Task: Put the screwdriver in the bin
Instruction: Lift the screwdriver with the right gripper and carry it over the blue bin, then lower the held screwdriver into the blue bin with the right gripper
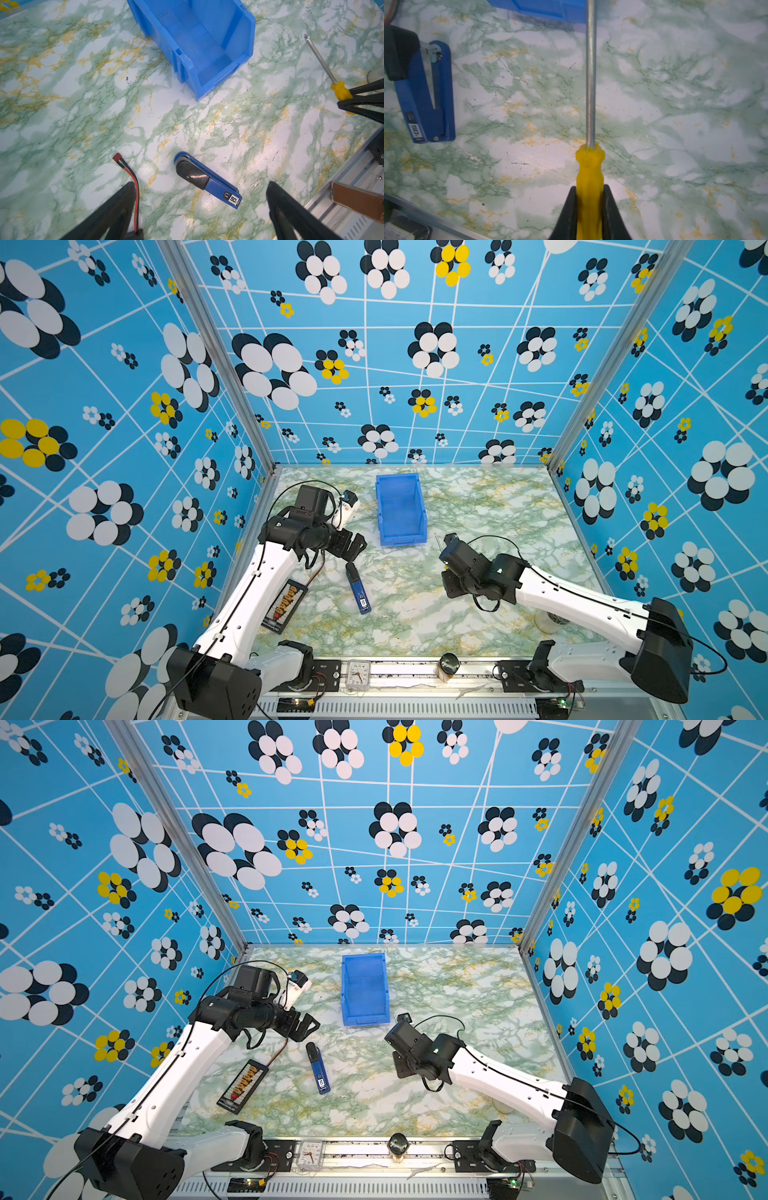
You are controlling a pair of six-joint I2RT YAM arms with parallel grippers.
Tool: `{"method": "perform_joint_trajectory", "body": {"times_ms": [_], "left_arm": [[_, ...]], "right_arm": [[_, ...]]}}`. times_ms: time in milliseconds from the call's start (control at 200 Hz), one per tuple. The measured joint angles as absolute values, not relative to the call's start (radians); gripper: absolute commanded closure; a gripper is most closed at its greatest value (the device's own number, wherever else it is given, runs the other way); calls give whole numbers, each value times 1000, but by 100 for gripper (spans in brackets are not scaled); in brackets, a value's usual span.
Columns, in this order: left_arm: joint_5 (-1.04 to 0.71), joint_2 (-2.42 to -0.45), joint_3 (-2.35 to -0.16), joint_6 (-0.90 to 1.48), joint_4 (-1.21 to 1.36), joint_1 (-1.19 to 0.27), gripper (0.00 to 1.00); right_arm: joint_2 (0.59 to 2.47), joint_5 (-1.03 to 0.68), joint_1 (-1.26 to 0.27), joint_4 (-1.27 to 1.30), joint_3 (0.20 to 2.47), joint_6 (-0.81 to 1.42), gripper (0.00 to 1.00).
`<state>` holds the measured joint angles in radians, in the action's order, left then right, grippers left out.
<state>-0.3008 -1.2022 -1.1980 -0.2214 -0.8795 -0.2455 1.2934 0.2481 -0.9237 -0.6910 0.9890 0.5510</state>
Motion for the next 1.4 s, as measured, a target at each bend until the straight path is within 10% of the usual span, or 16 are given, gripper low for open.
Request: {"method": "perform_joint_trajectory", "body": {"times_ms": [1399], "left_arm": [[-440, -1058, -1167, -195, -899, -92, 1]], "right_arm": [[2270, 89, -722, -843, 2101, 407, 88]]}}
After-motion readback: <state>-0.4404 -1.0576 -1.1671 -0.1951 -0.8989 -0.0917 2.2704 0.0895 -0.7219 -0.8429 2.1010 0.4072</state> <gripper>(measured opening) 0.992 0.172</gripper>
